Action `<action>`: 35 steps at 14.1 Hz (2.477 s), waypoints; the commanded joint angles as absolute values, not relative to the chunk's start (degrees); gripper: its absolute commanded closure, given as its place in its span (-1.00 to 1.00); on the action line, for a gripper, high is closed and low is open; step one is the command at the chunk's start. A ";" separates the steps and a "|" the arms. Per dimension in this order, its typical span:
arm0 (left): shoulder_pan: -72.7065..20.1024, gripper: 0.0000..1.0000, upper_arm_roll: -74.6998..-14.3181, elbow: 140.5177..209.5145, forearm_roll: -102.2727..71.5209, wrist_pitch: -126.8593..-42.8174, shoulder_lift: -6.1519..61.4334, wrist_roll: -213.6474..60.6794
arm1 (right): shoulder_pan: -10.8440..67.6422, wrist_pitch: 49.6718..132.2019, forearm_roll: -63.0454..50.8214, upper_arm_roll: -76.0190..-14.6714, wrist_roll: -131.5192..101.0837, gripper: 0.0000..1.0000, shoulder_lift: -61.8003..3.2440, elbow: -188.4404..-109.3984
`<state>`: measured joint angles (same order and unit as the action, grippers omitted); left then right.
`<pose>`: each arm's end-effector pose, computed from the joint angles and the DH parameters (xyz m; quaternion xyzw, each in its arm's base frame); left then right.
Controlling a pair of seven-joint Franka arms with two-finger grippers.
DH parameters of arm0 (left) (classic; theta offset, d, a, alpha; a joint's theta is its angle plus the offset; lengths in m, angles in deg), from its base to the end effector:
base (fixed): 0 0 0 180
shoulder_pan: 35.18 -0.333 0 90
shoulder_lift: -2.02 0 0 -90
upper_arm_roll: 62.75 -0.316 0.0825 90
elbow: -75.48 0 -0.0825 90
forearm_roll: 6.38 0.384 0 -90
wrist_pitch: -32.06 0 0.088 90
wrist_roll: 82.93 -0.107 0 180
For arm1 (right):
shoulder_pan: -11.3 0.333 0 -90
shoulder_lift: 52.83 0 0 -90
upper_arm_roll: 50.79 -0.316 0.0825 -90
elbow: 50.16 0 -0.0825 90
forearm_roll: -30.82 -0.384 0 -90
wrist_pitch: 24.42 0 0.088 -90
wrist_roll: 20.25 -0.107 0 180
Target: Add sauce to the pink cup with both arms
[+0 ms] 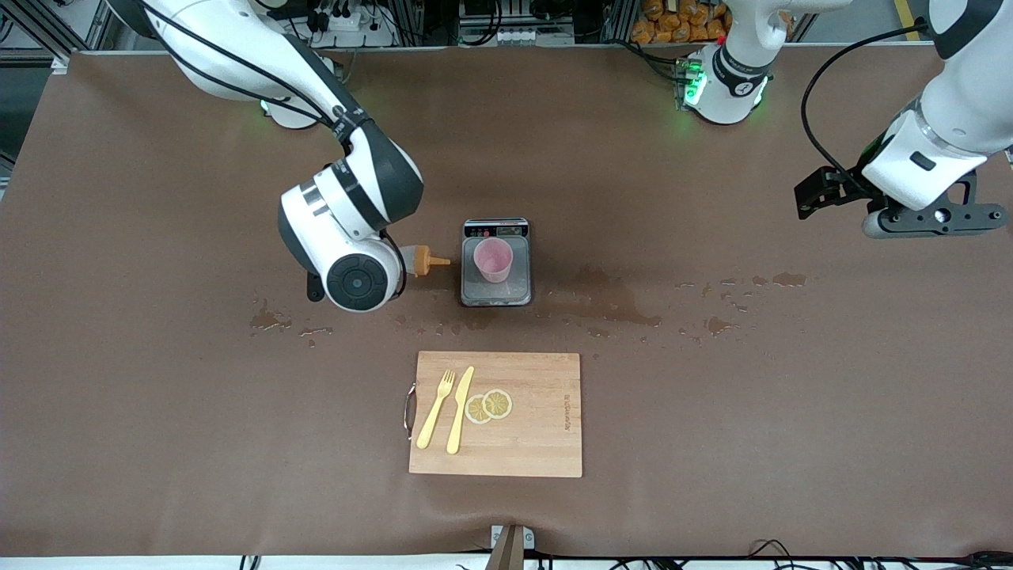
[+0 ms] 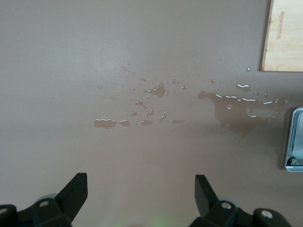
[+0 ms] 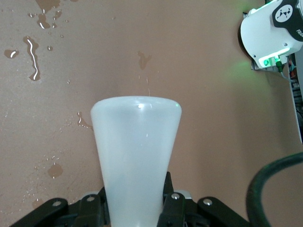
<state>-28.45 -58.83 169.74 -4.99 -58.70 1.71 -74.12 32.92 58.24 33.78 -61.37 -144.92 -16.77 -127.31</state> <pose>0.5424 -0.0995 0.5936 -0.9994 0.0165 0.0254 0.0168 0.5731 0.3267 0.3324 0.6684 -0.6968 -0.0824 0.2469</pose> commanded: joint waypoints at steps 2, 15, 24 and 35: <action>-28.23 -1.00 -60.81 170.58 -5.59 -57.77 0.35 -76.17 | 35.82 57.76 37.32 -60.90 -149.00 0.46 -15.57 -126.71; -29.46 -1.00 -61.69 170.23 -8.23 -55.83 -0.97 -82.66 | 38.19 57.49 39.96 -60.81 -149.01 1.00 -14.69 -127.15; -29.73 -1.00 -61.25 169.96 -8.05 -56.09 -0.62 -81.88 | 27.75 57.67 30.66 -61.52 -137.78 1.00 -16.44 -125.05; -29.90 -1.00 -61.34 169.61 -8.05 -56.09 -1.32 -81.88 | 2.01 51.87 3.00 -61.26 -106.93 1.00 -21.19 -124.96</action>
